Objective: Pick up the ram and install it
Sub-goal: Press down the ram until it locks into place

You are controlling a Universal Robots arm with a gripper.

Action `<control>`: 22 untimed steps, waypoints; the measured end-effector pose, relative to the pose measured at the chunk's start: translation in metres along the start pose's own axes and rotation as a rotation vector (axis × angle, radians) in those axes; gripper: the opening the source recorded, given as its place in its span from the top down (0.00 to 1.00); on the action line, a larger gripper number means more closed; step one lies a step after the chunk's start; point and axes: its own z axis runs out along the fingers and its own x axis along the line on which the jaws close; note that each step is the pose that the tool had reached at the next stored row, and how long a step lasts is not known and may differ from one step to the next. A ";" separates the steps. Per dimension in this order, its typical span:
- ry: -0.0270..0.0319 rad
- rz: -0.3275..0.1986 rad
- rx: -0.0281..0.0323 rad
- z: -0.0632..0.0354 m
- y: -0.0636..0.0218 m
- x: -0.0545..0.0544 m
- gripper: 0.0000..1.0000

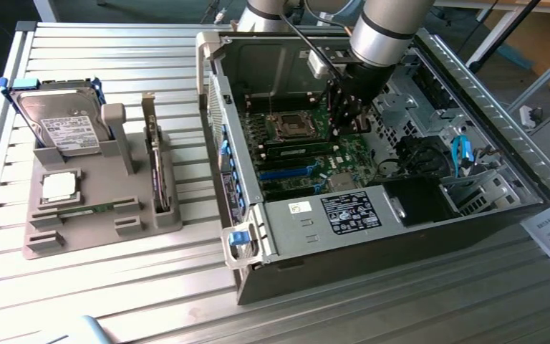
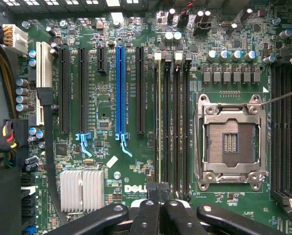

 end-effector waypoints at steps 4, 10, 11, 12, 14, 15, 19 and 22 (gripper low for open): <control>0.0000 0.000 0.0000 0.0000 0.0000 0.000 0.89; 0.0000 0.000 0.0001 -0.0004 -0.0092 0.000 0.89; -0.0001 0.000 0.0001 -0.0003 -0.0092 0.000 0.89; 0.0000 0.000 0.0000 -0.0004 -0.0092 0.000 0.89; 0.0000 0.000 0.0005 0.0013 -0.0093 0.000 0.89; 0.0001 0.000 0.0015 0.0027 -0.0094 0.000 0.89; 0.0001 0.000 0.0026 0.0051 -0.0094 -0.002 0.89; 0.0001 0.000 0.0026 0.0058 -0.0094 -0.004 0.89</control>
